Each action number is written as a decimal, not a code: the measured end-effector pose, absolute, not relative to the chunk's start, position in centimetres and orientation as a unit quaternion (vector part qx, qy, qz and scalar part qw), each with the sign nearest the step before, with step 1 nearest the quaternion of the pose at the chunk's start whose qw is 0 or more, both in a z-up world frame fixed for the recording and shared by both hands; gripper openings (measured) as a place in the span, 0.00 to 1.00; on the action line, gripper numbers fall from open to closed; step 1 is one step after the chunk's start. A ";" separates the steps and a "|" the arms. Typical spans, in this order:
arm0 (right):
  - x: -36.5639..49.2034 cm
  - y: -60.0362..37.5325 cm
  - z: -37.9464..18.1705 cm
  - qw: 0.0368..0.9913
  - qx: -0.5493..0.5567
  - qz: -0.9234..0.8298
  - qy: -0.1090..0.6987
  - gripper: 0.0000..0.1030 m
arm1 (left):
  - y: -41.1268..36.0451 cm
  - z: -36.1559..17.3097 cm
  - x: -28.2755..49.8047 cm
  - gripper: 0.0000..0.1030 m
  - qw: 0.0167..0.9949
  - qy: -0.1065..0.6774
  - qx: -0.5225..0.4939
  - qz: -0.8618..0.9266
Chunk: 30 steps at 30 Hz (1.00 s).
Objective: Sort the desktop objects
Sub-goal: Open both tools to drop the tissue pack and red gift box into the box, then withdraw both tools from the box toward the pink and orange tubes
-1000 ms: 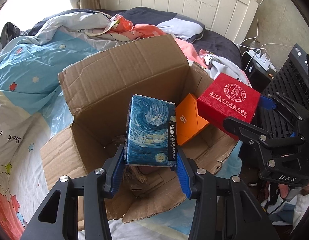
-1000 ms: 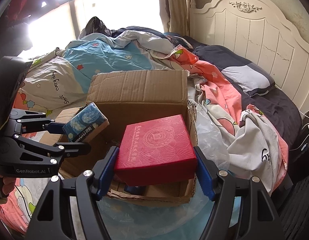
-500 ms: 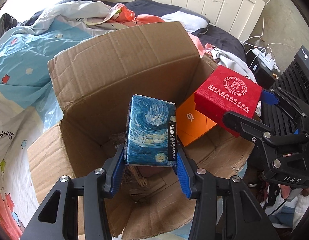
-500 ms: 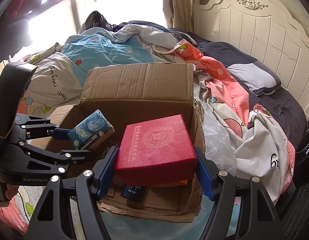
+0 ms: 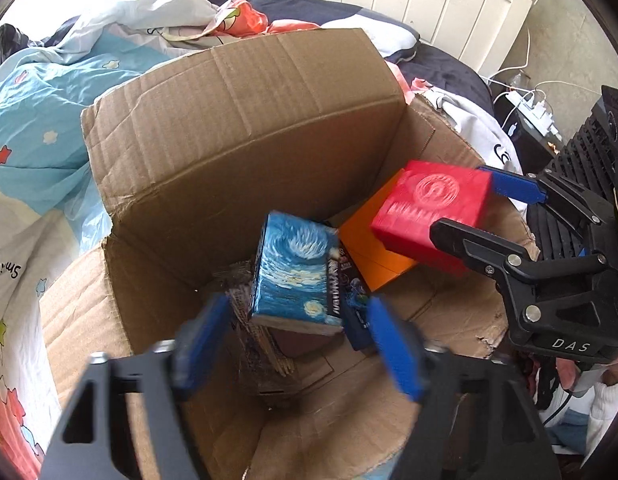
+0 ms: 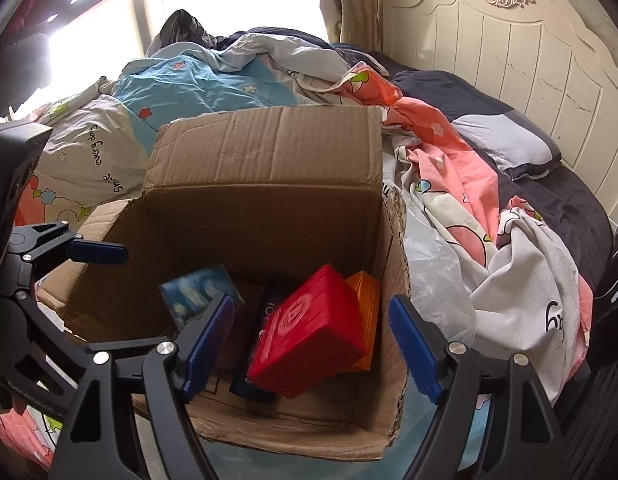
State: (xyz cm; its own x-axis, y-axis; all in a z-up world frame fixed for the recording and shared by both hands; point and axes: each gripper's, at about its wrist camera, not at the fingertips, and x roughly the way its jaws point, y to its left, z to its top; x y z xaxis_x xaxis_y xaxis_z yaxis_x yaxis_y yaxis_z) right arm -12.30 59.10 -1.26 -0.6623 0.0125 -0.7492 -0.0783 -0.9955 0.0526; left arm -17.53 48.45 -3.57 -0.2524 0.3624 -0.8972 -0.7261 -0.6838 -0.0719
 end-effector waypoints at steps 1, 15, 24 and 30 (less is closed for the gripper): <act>-12.1 59.0 -1.1 0.022 -0.410 0.911 0.045 0.80 | 48.4 -3.2 -17.1 1.00 0.360 0.185 -0.491 0.772; -9.5 56.8 2.2 0.023 -0.404 0.914 0.033 0.80 | 45.9 -0.4 -14.0 1.00 0.321 0.238 -0.466 0.790; -6.9 54.0 4.2 0.034 -0.405 0.913 0.026 0.80 | 42.5 3.7 -12.4 1.00 0.318 0.213 -0.465 0.798; -5.0 52.3 6.0 0.038 -0.399 0.916 0.031 0.80 | 39.6 5.1 -10.6 1.00 0.316 0.198 -0.472 0.799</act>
